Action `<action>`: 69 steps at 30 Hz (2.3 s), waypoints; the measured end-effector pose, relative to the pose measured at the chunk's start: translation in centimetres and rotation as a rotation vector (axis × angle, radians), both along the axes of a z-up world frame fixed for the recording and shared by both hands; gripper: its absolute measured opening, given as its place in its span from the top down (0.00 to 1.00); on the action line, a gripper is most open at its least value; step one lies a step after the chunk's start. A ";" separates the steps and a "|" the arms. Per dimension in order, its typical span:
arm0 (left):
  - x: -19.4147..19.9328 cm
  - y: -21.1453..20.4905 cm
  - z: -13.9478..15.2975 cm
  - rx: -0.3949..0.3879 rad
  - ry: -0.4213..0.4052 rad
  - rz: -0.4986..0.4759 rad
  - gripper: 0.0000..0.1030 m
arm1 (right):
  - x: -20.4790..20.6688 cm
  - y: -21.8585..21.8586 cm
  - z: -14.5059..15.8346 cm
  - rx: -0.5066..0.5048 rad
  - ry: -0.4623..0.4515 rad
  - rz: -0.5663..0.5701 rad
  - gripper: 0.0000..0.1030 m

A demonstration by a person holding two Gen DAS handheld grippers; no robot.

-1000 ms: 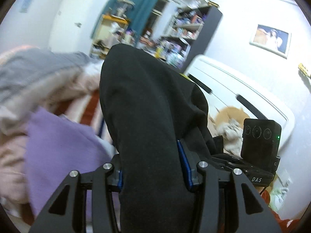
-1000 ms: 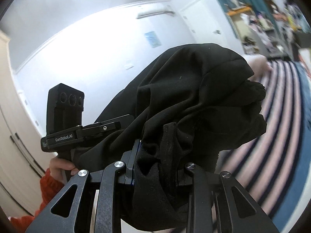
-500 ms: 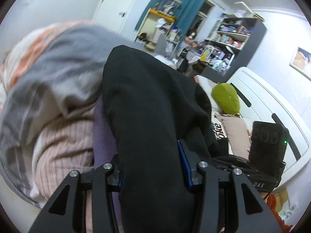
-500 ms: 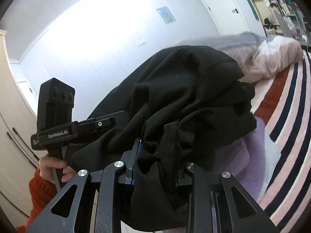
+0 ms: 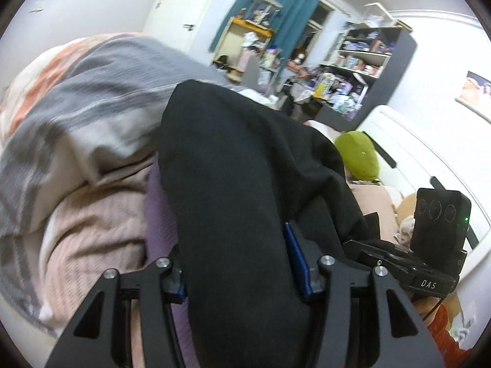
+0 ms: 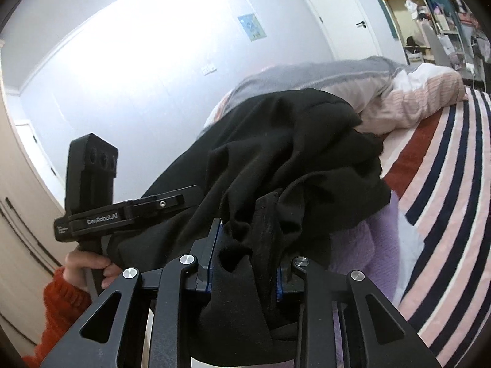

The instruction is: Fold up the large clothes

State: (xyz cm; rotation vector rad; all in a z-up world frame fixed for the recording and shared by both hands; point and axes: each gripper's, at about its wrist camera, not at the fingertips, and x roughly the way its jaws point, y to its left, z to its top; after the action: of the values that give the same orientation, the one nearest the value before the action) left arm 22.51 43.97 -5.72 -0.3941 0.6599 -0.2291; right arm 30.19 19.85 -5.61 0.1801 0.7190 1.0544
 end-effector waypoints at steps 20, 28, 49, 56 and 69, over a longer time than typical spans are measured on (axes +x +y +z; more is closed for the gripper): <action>-1.8 -5.1 1.6 0.424 0.064 0.147 0.21 | 0.1 -3.2 -1.6 -0.039 0.024 -0.050 0.57; -6.2 -7.7 3.7 0.476 -0.001 0.218 0.20 | -3.5 -6.8 0.4 -0.074 -0.086 -0.061 0.48; -17.0 -34.8 6.1 0.538 -0.476 0.291 0.01 | -20.3 -30.2 2.3 -0.228 -0.421 -0.461 0.16; -18.0 -41.8 5.4 0.472 -0.508 0.224 0.00 | -25.3 -35.1 3.3 -0.281 -0.536 -0.603 0.00; -16.4 -44.5 3.6 0.443 -0.458 0.158 0.00 | -27.4 -38.9 2.9 -0.234 -0.501 -0.701 0.00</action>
State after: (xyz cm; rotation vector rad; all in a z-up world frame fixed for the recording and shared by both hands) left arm 6.10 -0.56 -2.10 0.0374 0.2126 -0.0146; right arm 2.75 -19.05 -2.73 -0.0410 0.2735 0.3111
